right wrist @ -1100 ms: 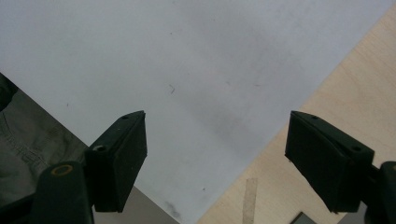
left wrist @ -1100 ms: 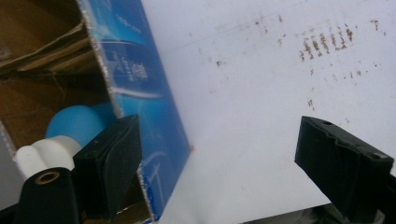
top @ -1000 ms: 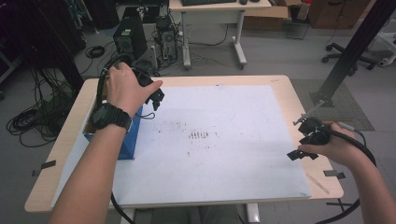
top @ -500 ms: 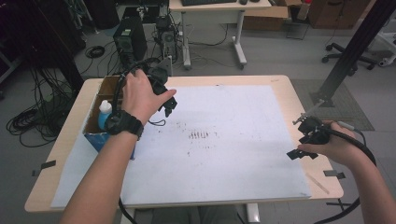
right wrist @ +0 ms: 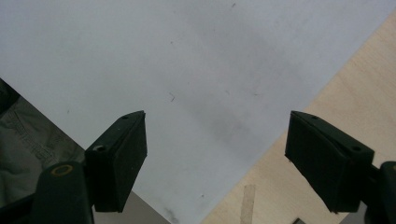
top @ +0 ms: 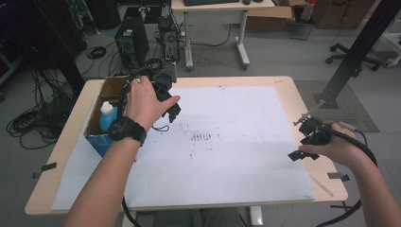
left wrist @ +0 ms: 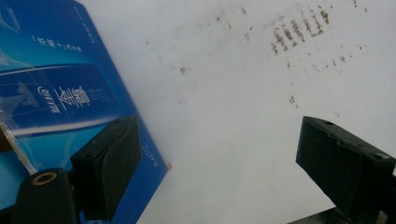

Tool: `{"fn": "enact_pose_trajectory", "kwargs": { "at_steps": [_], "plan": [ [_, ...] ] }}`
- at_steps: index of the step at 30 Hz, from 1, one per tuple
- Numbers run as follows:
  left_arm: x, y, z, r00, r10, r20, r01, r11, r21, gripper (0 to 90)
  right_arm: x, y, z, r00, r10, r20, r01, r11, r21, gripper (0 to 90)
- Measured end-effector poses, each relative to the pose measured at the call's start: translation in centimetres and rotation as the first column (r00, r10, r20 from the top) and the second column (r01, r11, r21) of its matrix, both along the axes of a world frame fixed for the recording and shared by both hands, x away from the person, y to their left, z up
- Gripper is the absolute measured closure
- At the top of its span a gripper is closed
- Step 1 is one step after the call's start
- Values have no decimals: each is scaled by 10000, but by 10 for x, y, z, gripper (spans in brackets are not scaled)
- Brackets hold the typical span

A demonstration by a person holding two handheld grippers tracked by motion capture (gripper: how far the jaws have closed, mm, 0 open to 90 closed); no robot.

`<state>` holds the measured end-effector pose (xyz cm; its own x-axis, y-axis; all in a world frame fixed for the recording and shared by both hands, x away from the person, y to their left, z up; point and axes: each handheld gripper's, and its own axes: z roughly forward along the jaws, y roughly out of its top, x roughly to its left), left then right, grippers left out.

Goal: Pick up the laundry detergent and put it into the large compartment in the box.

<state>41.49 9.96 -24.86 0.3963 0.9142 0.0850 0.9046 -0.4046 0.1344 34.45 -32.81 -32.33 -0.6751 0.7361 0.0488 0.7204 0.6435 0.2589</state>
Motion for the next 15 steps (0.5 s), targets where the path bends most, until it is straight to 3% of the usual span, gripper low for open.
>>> {"fn": "enact_pose_trajectory", "kwargs": {
  "at_steps": [10, 15],
  "plan": [
    [2, -15, -9, 9992, -392, -100, 392, 9992, 51, 139, 0, 0, 1, 10000, 35, 12, -34, 9999, -121, 208],
    [5, -21, -13, 9989, -463, -14, 463, 9987, -197, 136, -1, 0, 1, 10000, 39, 36, -39, 9999, -107, 208]
  ]
}}
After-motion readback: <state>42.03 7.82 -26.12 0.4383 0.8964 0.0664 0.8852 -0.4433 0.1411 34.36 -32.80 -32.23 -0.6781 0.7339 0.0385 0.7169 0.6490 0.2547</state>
